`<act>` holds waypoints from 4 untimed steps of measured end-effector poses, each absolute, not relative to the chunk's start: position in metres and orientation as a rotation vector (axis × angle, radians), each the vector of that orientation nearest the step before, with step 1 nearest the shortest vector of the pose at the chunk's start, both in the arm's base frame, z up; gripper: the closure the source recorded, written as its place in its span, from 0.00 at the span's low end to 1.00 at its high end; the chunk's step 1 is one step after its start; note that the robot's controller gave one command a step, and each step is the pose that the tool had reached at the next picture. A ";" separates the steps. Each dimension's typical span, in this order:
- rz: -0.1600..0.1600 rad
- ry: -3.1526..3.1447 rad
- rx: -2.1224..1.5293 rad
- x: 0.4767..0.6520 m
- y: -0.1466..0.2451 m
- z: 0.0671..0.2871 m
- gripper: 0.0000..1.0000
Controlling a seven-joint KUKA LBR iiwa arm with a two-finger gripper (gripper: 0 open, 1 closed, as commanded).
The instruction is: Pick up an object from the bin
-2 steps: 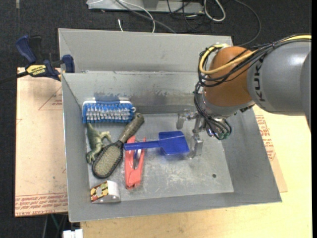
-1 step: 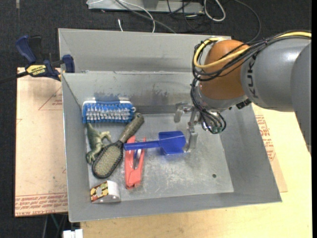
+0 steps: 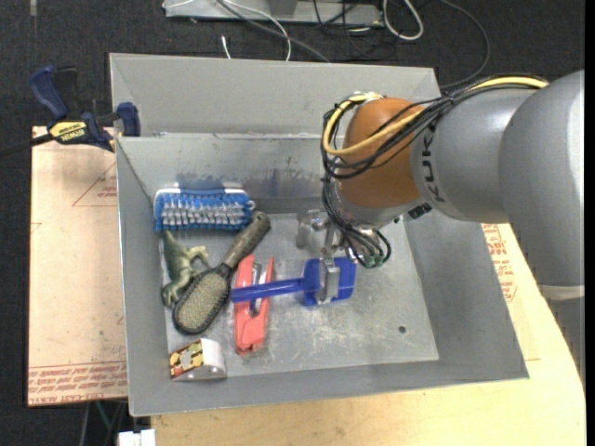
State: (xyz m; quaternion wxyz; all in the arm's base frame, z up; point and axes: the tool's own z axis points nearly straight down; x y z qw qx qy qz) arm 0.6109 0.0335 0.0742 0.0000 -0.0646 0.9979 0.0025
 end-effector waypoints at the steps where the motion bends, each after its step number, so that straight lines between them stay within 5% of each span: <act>1: -0.004 3.098 -0.394 0.634 0.028 0.075 0.00; 2: 0.010 3.069 -0.655 0.562 0.093 0.070 0.00; 3: -0.001 3.111 -0.258 0.584 0.011 0.078 0.00; 4: -0.003 3.114 -0.194 0.587 -0.002 0.079 0.00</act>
Offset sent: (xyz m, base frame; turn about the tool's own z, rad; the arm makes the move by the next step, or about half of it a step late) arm -0.0486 0.0557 -0.0042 -0.2871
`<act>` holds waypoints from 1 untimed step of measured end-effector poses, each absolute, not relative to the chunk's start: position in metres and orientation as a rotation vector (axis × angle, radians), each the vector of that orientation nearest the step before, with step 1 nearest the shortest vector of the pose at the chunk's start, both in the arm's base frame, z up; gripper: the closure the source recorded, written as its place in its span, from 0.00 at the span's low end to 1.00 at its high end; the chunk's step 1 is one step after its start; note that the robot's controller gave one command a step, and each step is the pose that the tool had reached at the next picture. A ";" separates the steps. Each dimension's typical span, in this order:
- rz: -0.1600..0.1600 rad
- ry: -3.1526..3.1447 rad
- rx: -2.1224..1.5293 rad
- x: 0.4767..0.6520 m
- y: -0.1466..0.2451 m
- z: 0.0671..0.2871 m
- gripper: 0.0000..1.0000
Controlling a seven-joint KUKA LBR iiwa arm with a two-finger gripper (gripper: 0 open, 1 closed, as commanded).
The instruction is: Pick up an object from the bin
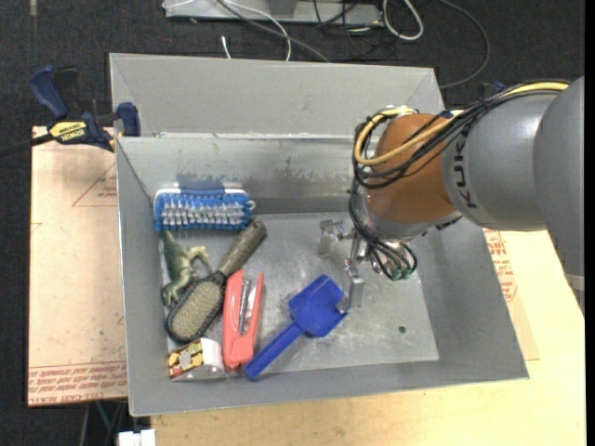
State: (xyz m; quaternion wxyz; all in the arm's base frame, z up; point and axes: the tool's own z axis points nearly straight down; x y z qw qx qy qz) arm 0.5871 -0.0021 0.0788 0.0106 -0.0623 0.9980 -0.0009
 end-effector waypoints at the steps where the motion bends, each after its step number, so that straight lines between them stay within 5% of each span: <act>1: -0.003 3.102 -0.320 0.558 0.049 0.070 0.00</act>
Offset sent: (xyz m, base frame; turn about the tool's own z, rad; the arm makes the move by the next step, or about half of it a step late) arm -0.0129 0.0421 -0.0088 0.0207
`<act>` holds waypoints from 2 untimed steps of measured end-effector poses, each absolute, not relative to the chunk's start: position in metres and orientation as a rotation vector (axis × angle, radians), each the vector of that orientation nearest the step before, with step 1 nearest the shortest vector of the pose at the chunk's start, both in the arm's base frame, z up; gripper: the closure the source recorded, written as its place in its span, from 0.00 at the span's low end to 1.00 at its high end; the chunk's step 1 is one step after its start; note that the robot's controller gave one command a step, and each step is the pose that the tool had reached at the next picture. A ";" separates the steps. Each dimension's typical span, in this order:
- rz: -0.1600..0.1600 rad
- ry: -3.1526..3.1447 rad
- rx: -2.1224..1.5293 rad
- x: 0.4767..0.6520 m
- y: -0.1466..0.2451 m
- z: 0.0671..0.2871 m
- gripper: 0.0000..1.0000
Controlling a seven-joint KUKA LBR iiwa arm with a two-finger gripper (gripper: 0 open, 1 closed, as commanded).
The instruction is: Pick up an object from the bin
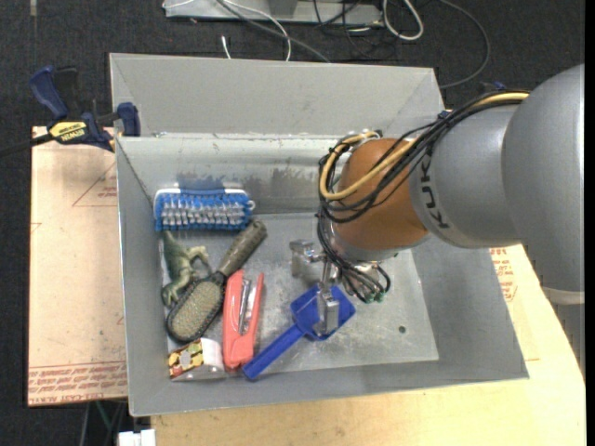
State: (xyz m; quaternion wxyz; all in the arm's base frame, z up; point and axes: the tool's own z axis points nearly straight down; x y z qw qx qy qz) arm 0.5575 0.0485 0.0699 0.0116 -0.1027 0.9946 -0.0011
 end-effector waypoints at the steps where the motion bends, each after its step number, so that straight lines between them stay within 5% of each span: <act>1: -0.006 3.106 -0.166 0.576 0.041 0.071 1.00; 2: -0.006 3.106 -0.166 0.576 0.041 0.071 1.00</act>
Offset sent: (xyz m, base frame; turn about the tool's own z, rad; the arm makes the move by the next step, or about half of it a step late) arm 0.0000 0.0000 0.0000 0.0000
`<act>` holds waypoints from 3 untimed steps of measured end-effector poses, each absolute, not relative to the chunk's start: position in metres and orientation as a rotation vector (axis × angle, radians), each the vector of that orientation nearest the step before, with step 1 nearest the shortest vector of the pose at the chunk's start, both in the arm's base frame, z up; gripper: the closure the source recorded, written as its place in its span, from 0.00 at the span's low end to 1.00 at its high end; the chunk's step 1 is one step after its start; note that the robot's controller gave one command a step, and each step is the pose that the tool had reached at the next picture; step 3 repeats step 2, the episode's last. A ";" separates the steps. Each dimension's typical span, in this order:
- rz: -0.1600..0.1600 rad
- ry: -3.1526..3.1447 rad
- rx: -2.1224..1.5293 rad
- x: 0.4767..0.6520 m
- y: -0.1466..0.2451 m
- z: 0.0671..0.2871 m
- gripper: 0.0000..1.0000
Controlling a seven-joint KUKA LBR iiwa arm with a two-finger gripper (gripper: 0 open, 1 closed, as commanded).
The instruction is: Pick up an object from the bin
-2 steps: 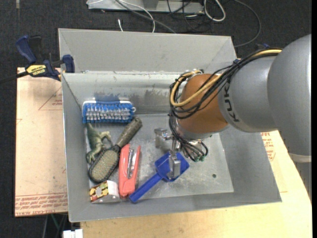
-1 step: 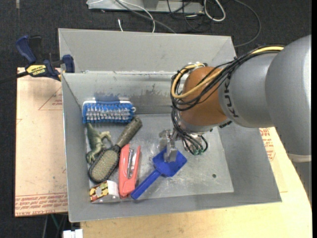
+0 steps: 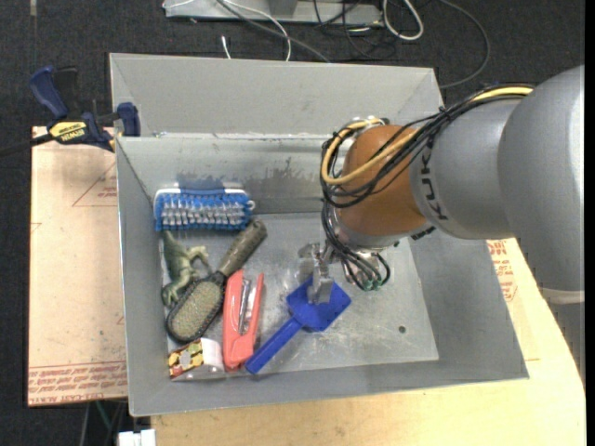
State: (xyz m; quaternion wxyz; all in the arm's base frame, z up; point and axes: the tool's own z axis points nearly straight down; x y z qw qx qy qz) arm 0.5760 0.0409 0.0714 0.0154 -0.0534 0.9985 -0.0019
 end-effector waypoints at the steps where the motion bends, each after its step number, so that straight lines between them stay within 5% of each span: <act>1: -0.002 3.101 -0.014 0.573 0.024 0.174 1.00; 2: -0.002 3.109 -0.143 0.572 0.047 0.212 1.00; 3: -0.002 3.109 -0.143 0.572 0.047 0.212 1.00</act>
Offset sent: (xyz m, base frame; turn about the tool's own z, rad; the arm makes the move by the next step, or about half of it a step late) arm -0.0058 0.0045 0.1389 0.0168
